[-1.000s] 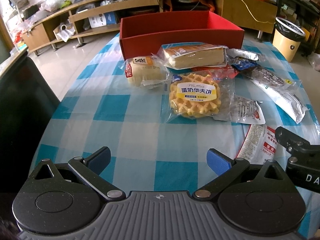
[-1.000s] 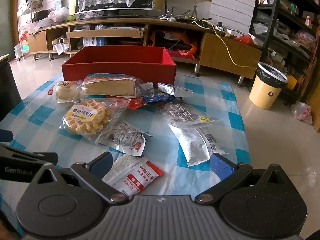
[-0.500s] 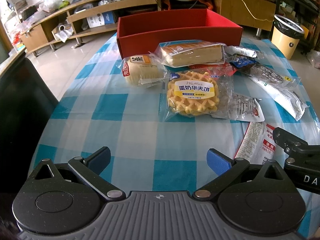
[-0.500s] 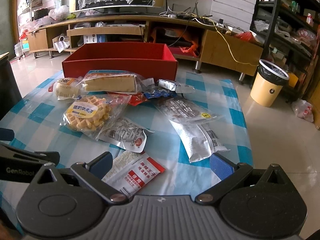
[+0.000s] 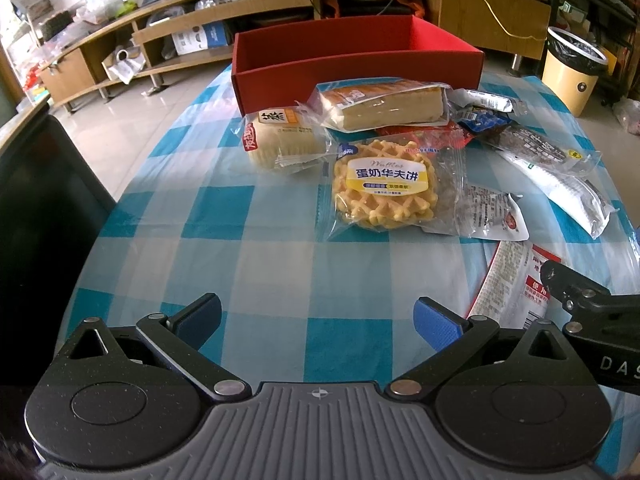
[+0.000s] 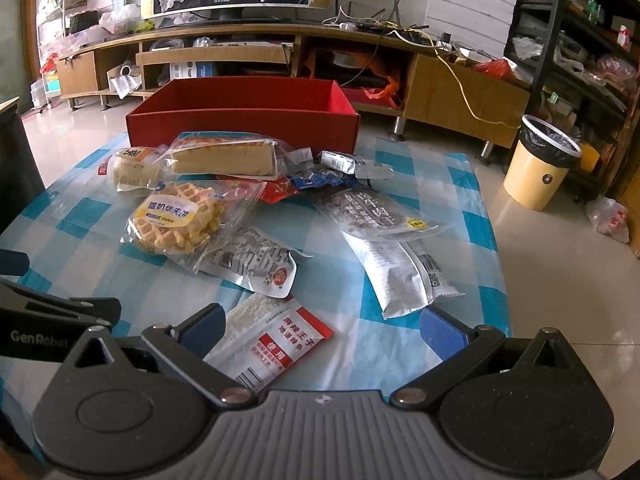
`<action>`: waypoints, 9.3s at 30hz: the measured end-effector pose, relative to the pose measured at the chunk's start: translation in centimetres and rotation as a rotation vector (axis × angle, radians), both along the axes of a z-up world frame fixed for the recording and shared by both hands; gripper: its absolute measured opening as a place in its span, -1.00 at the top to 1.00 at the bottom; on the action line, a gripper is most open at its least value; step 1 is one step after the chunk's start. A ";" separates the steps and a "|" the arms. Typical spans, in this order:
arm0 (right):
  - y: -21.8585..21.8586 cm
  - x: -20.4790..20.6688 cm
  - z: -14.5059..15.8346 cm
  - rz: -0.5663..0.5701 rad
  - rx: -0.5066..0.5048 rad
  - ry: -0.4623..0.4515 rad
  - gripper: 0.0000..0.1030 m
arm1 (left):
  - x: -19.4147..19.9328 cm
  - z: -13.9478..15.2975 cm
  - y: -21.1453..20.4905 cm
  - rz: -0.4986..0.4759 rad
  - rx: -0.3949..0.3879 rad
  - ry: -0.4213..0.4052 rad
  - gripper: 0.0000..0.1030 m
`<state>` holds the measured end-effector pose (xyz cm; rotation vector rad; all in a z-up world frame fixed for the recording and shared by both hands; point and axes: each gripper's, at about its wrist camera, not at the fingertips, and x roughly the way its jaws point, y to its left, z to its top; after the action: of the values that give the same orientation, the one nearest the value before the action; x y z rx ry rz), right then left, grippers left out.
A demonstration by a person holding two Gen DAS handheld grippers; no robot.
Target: Organize snacks
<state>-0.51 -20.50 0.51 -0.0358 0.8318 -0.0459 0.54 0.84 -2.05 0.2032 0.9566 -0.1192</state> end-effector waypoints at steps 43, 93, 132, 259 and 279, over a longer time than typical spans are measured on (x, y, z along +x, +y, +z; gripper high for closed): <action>1.0 -1.2 -2.7 0.019 0.002 0.151 -1.00 | 0.0 -0.3 1.7 0.009 0.013 0.073 -1.00; -3.4 2.3 -2.6 0.176 0.240 0.311 0.02 | 6.6 5.8 -0.8 -0.465 -0.002 -0.217 -0.98; -4.7 2.4 -3.0 0.156 0.281 0.296 0.25 | 15.0 -2.4 -7.6 -0.378 -0.081 0.242 -0.40; -4.9 14.9 5.9 0.139 0.364 -0.066 0.11 | 15.1 7.7 -0.9 -0.166 -0.323 0.030 -0.27; -2.7 29.8 2.8 0.199 0.275 -0.070 0.11 | 27.2 4.8 -2.1 -0.032 -0.207 -0.023 -0.27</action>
<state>29.27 -23.25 3.34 0.1409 0.7548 0.2534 27.74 -1.30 2.70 0.0285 0.9112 -0.2436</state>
